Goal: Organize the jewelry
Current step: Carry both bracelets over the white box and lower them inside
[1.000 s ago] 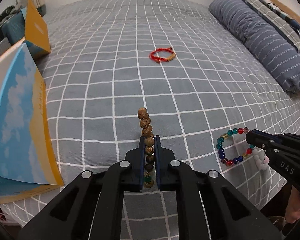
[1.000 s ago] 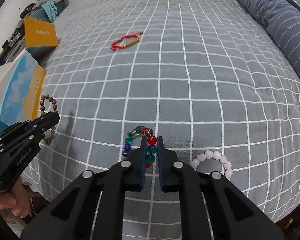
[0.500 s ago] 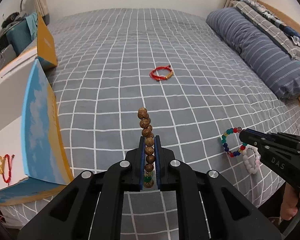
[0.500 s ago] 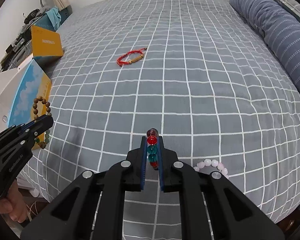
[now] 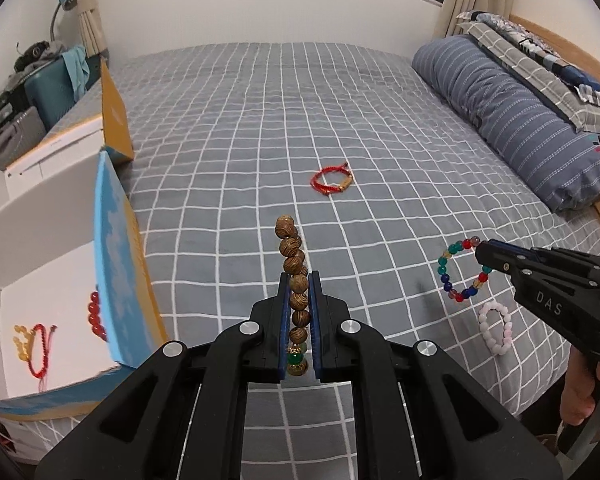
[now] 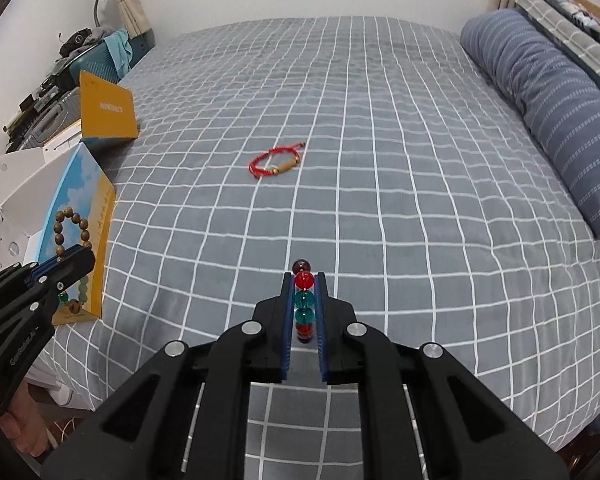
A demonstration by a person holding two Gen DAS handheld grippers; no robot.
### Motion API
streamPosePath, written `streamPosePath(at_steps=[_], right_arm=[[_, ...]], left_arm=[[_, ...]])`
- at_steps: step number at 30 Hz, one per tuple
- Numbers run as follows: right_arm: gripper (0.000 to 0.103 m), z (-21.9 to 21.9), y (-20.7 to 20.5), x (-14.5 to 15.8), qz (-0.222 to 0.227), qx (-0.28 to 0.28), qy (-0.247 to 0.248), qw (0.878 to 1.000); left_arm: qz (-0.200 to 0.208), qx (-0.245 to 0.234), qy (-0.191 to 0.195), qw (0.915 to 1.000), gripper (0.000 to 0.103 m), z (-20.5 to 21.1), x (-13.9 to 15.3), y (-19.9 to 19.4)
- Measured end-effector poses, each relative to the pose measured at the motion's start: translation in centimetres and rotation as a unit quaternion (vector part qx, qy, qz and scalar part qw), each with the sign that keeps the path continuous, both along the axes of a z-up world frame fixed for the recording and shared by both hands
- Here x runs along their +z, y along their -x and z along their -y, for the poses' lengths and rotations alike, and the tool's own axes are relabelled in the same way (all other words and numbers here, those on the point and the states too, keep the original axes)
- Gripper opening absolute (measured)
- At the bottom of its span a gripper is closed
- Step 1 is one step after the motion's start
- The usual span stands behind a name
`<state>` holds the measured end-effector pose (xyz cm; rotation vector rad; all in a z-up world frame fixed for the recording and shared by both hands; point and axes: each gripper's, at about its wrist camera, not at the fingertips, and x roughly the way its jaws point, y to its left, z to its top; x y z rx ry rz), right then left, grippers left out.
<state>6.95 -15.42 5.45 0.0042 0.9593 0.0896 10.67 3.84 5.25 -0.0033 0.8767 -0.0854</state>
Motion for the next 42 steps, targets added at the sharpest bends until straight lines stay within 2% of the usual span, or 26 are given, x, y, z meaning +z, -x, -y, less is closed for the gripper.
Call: streamPosePath(at_steps=[11,23,34,42], right_arm=[[0.009,-2.0,-0.2,2.2,0.035,0.013,0.008,0.999],[0.009,-6.2,-0.1,4.4,0.063,0.04,0.002,0.997],[0.009,-12.1,-0.8,5.7,0.073,0.076,-0.009,0.994],[0.009,-17.2,-0.8,5.8,0.078,0.111,-0.009,0.991]], left_arm=[[0.022,0.03,-0.014,0.9992,0.008,-2.3,1.6,0.1],[0.045,0.058,-0.007,0.9973,0.008,-6.1,4.5,1.8],[0.052,0.109,-0.014,0.9926,0.008,-11.6,5.6,3.5],[0.052,0.157,-0.012,0.9862,0.008,-17.1,6.0,5.0]])
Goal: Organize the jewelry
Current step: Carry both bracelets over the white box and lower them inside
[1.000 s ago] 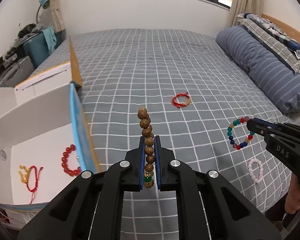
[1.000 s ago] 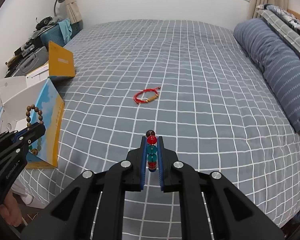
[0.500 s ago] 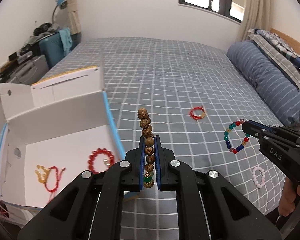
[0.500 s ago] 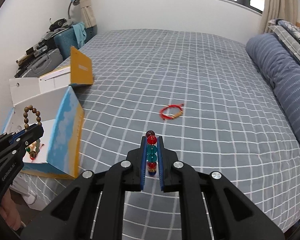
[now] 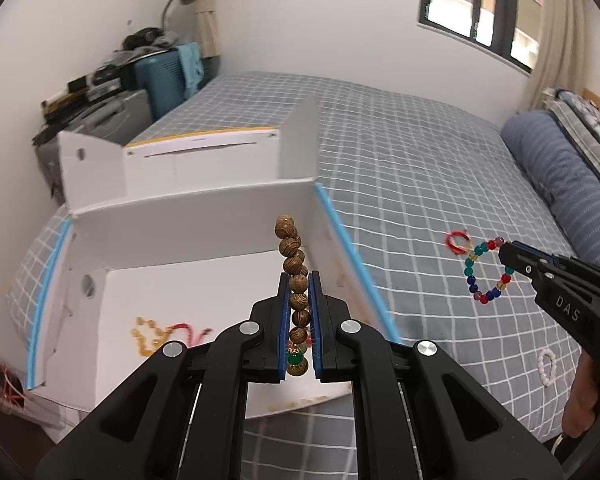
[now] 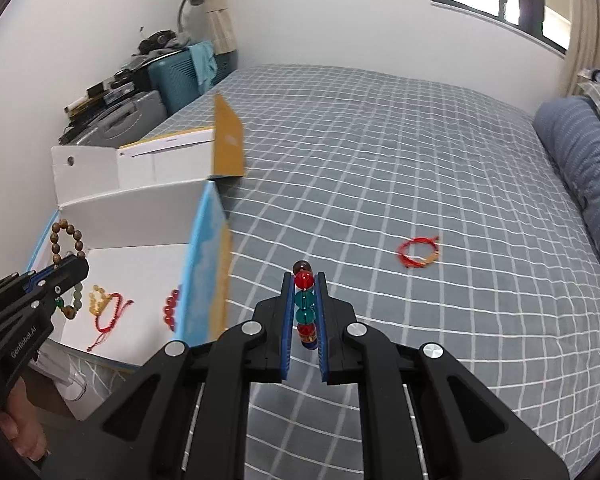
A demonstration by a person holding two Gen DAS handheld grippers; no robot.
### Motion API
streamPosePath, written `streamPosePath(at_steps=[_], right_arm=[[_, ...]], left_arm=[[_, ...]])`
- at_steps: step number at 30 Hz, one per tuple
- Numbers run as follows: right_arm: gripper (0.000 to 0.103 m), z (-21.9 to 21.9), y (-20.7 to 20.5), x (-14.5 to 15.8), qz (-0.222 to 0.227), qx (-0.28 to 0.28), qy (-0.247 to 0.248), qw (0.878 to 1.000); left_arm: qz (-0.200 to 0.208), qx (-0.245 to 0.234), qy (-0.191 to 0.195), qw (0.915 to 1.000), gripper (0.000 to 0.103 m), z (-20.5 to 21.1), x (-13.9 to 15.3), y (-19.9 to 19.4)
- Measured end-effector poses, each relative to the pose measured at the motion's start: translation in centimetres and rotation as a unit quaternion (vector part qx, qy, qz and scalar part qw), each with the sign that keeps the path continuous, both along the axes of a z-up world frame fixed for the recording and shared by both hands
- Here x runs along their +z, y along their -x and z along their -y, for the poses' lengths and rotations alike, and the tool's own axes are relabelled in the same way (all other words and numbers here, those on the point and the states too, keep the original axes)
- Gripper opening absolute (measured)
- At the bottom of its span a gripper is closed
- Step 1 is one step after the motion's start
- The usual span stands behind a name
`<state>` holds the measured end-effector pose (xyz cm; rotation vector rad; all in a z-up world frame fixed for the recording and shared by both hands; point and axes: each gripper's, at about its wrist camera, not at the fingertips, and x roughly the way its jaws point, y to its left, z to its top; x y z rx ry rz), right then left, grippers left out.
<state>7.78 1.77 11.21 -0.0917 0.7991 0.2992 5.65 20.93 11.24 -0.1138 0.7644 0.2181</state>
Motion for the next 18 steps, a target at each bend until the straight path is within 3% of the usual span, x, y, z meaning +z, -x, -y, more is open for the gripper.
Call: streamPosePath(at_steps=[18], right_arm=[[0.009,-11.3,1.5,1.4,0.015,0.082,-0.014,0.996]], left_arm=[[-0.006,0.078,0.002,0.997,0.009,-9.0,0.1,3.3]])
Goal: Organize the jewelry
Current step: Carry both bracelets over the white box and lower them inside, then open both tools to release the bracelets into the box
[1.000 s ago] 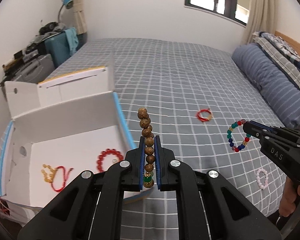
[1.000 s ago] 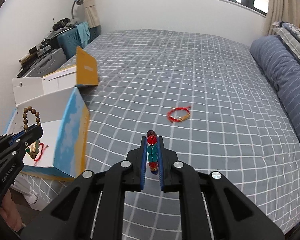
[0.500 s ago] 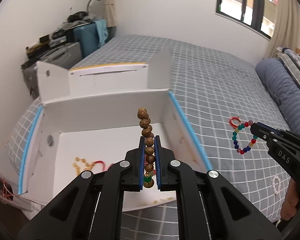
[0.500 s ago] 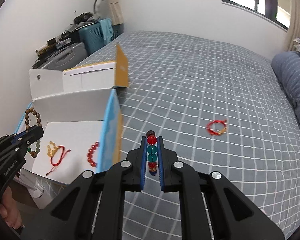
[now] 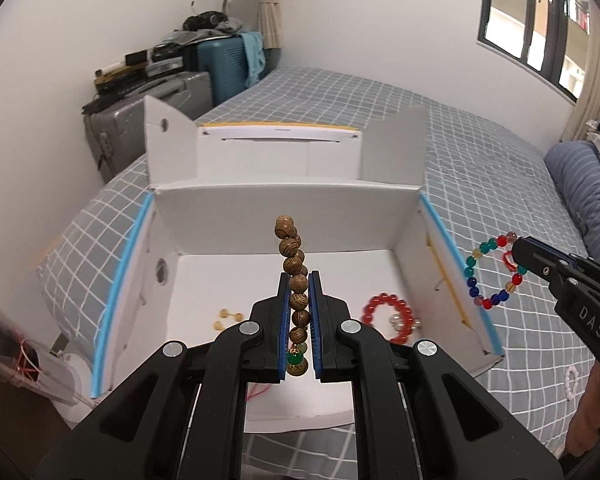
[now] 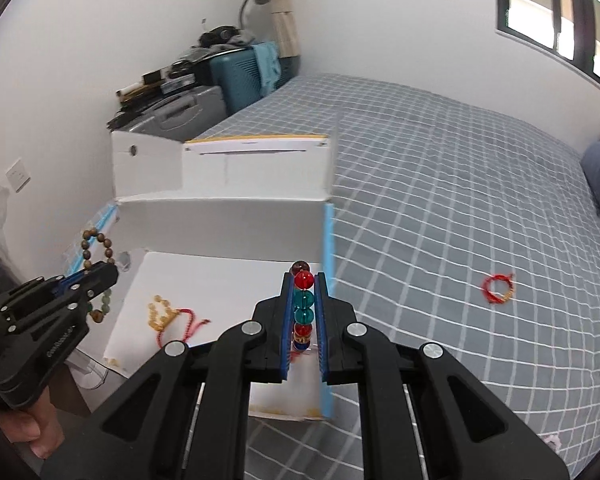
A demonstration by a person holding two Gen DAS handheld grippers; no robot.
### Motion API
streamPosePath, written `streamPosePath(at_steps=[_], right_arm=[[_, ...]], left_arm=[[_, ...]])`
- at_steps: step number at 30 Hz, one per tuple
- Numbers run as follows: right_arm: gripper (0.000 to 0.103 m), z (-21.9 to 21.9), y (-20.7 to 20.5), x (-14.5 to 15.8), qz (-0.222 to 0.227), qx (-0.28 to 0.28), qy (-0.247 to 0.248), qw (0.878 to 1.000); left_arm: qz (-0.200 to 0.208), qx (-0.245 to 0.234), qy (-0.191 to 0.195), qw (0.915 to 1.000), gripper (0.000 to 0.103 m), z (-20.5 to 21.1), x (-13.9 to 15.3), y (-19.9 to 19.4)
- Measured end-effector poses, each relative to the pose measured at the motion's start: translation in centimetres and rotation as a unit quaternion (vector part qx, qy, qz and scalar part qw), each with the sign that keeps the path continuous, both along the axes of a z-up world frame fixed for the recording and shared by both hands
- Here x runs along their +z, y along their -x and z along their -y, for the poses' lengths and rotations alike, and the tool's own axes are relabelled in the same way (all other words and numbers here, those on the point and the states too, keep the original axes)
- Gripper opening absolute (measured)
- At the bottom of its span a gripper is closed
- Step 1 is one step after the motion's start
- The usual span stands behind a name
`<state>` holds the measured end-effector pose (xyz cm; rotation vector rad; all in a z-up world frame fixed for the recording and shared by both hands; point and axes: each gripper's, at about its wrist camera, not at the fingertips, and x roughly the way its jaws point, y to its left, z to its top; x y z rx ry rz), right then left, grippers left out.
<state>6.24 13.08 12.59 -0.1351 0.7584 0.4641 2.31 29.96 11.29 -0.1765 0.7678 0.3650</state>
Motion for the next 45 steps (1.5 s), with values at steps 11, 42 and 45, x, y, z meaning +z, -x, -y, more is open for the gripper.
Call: streamPosePath(at_steps=[11,42,45], right_arm=[[0.009,-6.4,-0.3,-4.1,-0.023,0.03,0.026,0.999],[0.076,-8.4,-1.4,-7.7,-0.038,0.004,0.057,0.998],[0.08,-7.6,-1.3,-7.0,-0.034,0.003,0.051,0.998]], left_arm=[[-0.024,0.043,0.005,0.9988,0.009,-4.6,-2.4,0.6],[-0.054,0.074,0.026,0.9955,0.071,-7.6,-5.9,0.0],[-0.042,0.076,0.022,0.996,0.082,-7.3,-5.3,0.1]])
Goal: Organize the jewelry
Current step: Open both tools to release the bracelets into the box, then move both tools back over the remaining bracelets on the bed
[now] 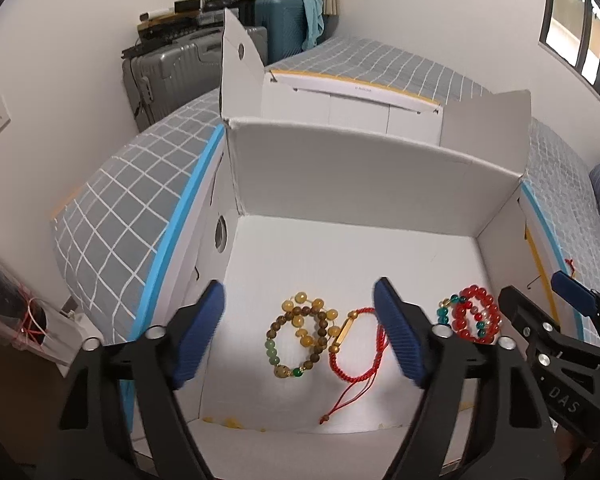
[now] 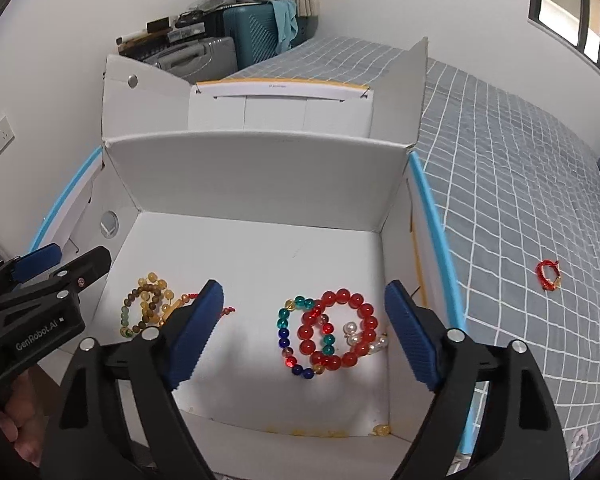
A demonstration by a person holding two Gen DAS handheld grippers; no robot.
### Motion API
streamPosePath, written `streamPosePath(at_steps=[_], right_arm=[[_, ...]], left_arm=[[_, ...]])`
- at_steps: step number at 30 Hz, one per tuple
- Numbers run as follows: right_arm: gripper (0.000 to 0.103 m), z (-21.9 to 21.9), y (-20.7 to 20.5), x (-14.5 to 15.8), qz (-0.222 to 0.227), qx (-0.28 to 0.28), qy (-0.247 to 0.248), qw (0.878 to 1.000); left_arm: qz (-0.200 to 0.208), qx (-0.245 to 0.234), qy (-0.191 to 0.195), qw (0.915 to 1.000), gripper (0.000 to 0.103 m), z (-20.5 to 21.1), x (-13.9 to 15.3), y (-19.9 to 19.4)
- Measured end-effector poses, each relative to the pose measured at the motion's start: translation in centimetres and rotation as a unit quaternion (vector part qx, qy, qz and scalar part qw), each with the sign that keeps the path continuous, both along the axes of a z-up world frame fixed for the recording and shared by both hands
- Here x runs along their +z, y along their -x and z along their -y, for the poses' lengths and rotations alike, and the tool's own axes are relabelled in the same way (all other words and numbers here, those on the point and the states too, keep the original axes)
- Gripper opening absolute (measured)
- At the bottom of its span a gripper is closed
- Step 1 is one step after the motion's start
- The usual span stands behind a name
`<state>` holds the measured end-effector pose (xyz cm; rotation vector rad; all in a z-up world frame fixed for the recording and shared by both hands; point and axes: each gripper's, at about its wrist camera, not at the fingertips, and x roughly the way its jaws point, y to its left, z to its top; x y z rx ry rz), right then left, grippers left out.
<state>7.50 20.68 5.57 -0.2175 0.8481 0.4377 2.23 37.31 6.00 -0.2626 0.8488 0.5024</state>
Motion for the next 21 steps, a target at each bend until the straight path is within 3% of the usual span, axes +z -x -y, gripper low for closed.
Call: streamPosePath(at_steps=[8,21], right_arm=[[0.093,2.5,0.2,1.1,0.02,-0.015,0.004,1.0],[0.095,11.3,0.1,2.4,0.026,-0.087,-0.001,0.996]], left_arm=[[0.018,-0.005,-0.009,0.9998,0.097,1.4,1.4,-0.4],[0.029,-0.048,-0.02,0.9982,0.097,7.7,3.0,-2.7]])
